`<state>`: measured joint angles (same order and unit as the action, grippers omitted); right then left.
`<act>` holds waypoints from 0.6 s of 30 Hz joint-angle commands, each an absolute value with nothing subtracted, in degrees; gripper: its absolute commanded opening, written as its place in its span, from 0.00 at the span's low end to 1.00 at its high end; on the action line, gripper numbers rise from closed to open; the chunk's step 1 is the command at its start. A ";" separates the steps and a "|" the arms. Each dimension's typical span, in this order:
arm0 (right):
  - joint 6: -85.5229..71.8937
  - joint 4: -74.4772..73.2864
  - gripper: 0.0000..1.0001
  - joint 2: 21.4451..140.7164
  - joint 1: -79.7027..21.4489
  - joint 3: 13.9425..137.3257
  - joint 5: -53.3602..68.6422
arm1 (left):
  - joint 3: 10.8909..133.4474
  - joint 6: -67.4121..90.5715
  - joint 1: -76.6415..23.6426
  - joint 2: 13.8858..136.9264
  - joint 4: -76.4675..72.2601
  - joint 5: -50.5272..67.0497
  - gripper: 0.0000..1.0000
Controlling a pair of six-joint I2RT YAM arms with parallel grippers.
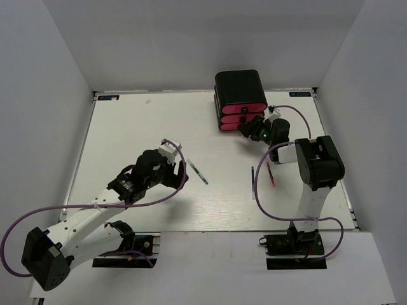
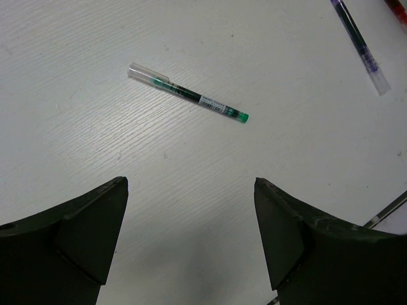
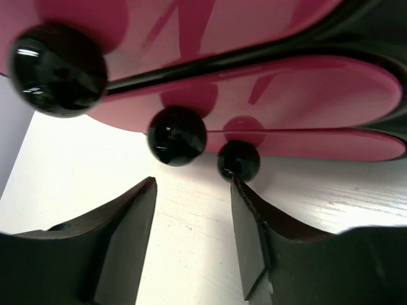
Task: Sort the stationery into containers
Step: Open the drawer
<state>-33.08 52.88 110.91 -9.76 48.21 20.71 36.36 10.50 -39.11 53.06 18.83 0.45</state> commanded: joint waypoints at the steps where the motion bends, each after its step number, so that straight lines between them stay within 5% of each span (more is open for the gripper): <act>1: -32.96 53.88 0.55 111.80 -9.76 49.48 18.11 | 37.09 10.02 -39.29 52.21 17.93 0.09 0.90; 18: -35.95 51.68 0.55 117.42 -9.76 54.49 15.21 | 37.09 9.49 -39.29 52.73 17.93 0.62 0.90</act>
